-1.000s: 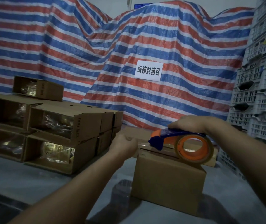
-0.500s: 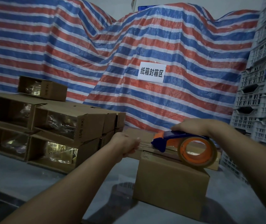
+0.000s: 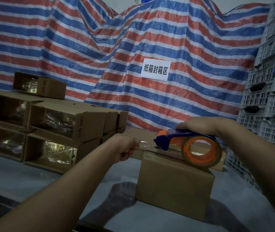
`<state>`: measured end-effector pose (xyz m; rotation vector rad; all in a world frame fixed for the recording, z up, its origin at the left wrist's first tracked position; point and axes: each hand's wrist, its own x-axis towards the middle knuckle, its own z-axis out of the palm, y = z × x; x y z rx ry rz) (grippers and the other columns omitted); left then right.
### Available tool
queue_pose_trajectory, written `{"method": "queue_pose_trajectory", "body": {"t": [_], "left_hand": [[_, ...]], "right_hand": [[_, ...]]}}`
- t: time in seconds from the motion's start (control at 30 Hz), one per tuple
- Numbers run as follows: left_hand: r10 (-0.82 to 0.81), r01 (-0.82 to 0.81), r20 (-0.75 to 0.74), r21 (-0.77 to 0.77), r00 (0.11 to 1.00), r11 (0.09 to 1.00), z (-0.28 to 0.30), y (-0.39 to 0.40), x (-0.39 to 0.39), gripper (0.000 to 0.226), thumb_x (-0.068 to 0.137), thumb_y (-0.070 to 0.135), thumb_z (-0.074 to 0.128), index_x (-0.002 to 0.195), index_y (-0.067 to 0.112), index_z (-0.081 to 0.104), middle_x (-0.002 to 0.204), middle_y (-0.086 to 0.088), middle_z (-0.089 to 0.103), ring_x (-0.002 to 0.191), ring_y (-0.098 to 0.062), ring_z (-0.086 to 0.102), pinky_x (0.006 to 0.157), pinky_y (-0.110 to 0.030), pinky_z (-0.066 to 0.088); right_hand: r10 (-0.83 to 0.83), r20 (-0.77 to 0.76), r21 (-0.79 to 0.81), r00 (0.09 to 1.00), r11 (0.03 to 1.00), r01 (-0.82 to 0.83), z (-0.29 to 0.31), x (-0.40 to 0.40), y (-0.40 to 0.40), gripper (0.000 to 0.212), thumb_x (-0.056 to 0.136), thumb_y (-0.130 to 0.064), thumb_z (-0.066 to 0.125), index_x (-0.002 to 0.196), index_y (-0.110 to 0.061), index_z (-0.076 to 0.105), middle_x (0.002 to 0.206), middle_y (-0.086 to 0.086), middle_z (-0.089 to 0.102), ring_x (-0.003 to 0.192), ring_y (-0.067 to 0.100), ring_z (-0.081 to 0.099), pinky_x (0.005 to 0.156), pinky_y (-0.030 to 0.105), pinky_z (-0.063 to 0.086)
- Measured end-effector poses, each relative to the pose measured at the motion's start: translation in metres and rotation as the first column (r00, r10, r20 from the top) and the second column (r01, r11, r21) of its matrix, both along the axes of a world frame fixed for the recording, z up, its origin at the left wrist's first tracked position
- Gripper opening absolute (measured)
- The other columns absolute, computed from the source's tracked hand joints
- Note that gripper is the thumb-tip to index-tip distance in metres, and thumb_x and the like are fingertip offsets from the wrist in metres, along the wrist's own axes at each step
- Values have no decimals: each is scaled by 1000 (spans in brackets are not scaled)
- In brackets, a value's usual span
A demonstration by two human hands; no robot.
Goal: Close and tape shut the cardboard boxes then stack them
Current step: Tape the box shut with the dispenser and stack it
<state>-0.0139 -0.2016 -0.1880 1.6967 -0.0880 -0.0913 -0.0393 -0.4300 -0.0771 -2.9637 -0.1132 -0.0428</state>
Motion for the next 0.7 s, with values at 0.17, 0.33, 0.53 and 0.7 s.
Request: {"method": "queue_pose_trajectory", "body": {"t": [0.17, 0.33, 0.53, 0.7], "left_hand": [[-9, 8, -65, -20, 998, 1000, -19, -2, 0, 24, 98, 11, 53, 76, 14, 63, 59, 3, 50, 50, -6, 39, 49, -18, 30], [-42, 25, -115, -140, 992, 990, -30, -5, 3, 17, 97, 15, 57, 81, 13, 63, 64, 2, 51, 53, -7, 39, 50, -17, 31], [-57, 37, -117, -167, 991, 985, -41, -13, 1, 13, 96, 19, 58, 86, 13, 63, 66, 3, 51, 54, -8, 40, 50, -18, 33], [-105, 91, -105, -130, 989, 987, -51, -20, 3, 16, 97, 28, 55, 99, 13, 63, 73, -1, 48, 55, -10, 39, 51, -21, 34]], "right_hand": [[-72, 19, 38, 997, 997, 71, -2, 2, 7, 38, 104, -49, 42, 96, -21, 66, 57, -10, 68, 50, 1, 64, 72, 25, 46], [-28, 32, 15, 999, 999, 28, -4, 0, 6, 36, 106, -48, 40, 94, -24, 64, 58, -14, 69, 52, -2, 65, 70, 23, 45], [44, 49, -27, 998, 999, -42, -5, 0, 4, 31, 107, -44, 40, 96, -27, 63, 60, -16, 68, 54, -4, 64, 71, 22, 44], [162, 47, -238, 986, 960, -147, -4, -3, 4, 23, 108, -32, 42, 93, -34, 60, 70, -16, 68, 62, -10, 63, 71, 18, 43]]}}
